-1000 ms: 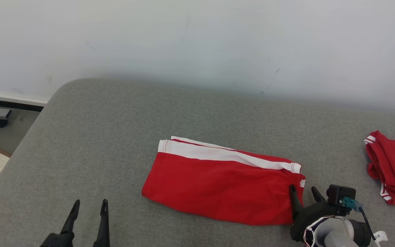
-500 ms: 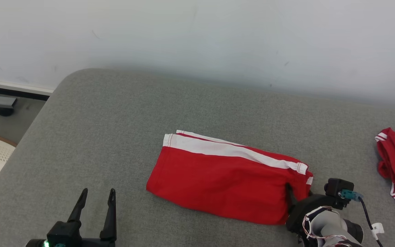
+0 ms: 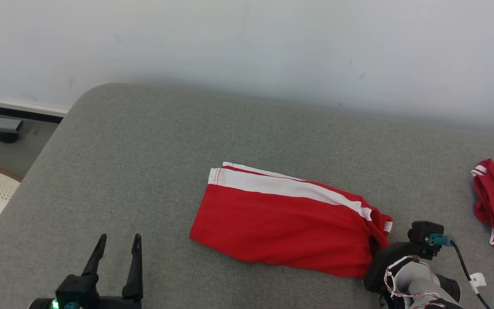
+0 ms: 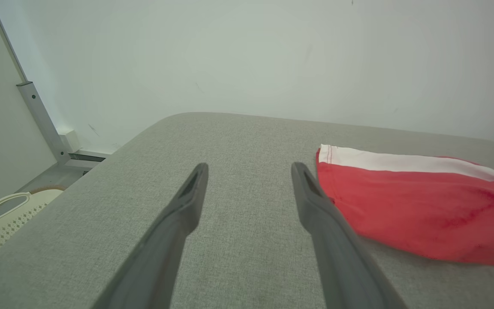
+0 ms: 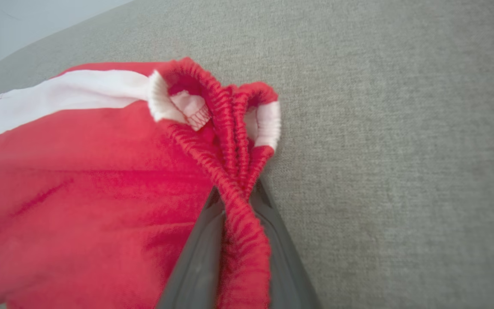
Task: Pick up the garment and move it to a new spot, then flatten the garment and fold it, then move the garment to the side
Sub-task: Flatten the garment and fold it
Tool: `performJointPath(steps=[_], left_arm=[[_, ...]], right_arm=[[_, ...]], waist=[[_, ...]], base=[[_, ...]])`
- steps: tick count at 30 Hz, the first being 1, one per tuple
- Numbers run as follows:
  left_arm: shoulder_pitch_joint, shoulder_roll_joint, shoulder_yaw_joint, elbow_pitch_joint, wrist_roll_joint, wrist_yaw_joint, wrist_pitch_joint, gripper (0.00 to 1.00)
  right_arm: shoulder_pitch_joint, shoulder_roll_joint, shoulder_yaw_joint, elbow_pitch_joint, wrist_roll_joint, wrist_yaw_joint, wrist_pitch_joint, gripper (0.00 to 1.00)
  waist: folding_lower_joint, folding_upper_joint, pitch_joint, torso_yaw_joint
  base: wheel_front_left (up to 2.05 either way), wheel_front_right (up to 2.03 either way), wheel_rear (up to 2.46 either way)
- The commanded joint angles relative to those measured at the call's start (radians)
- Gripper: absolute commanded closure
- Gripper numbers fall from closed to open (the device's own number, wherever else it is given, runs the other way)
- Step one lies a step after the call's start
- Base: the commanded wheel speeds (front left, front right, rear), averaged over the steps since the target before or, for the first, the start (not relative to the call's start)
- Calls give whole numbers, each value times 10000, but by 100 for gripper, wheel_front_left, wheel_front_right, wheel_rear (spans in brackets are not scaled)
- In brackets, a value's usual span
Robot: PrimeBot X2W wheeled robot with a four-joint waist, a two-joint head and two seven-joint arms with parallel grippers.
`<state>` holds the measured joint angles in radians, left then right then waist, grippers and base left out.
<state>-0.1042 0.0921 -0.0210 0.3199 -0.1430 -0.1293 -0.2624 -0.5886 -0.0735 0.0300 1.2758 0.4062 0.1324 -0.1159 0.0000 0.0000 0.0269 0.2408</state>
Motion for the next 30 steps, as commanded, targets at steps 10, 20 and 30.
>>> performJointPath(steps=[10, 20, 30], left_arm=[[212, -71, 216, 48, 93, -8, -32, 0], [483, -224, 351, 57, -20, -1, -32, 0], [513, -319, 229, 168, -37, -2, -32, 0]], right_arm=[[423, -804, -669, 204, -1052, -47, -50, 100], [-97, -650, -814, -309, -287, -34, 423, 100], [82, -108, 1316, -3250, 2195, -34, 2625, 100]], waist=[[0, 0, -301, -386], [0, 0, -447, -790], [0, 0, -636, -956]], base=[[0, 0, 0], [0, 0, 0], [0, 0, 0]])
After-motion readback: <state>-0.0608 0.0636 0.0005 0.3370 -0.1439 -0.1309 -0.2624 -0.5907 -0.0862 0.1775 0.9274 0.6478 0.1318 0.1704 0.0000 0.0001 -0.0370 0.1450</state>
